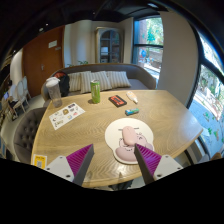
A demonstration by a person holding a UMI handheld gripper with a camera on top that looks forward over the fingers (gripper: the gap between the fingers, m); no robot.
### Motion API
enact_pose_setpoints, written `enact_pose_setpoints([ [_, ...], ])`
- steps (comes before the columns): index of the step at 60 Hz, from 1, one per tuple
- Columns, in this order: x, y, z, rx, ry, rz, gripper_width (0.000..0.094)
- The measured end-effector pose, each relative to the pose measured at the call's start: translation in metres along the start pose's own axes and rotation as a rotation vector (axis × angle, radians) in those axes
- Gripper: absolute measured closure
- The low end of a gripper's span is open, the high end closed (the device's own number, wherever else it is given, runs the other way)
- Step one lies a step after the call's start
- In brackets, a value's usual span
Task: Arrange mouse
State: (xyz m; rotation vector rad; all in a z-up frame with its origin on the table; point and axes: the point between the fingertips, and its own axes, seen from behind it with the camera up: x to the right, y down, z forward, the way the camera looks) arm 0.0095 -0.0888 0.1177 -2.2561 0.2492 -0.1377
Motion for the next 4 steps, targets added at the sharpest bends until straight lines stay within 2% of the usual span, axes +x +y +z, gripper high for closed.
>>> enact_pose_setpoints([
  [4,-0.014,0.007,-0.030,-0.009,0.004,0.005,0.0085],
])
